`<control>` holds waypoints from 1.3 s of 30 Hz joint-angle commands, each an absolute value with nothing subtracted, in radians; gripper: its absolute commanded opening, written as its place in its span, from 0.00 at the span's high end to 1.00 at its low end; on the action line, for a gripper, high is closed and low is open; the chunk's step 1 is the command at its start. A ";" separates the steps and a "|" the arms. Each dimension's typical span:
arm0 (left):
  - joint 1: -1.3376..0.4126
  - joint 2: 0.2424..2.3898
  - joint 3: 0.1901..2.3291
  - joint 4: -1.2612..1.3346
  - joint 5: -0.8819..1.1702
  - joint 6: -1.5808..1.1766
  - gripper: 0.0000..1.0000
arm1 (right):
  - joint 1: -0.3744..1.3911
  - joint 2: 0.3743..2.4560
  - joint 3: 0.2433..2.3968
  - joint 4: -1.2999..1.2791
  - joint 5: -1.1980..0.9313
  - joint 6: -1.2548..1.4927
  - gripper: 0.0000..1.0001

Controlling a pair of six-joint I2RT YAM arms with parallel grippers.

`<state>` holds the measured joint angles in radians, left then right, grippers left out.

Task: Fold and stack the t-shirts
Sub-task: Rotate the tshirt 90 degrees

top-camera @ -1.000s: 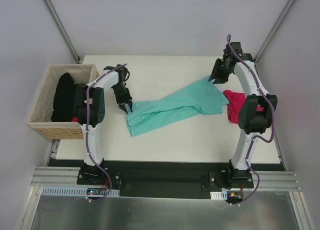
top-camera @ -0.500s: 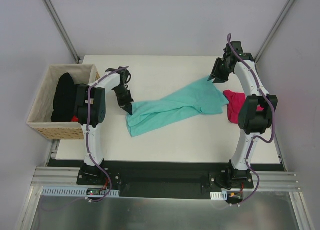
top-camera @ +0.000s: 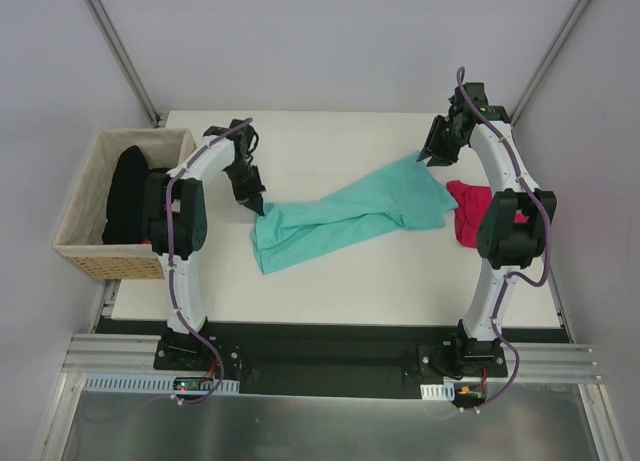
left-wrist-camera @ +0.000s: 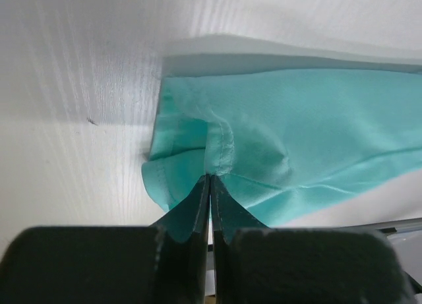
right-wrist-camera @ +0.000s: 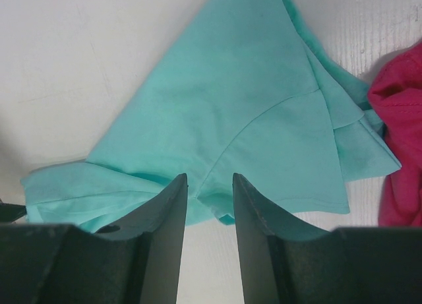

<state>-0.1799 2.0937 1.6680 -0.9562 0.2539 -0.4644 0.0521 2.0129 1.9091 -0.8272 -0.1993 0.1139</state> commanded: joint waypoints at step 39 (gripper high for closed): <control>-0.319 1.893 1.617 -1.187 0.275 -0.410 1.00 | 0.071 2.033 1.980 -0.808 -0.264 0.204 0.64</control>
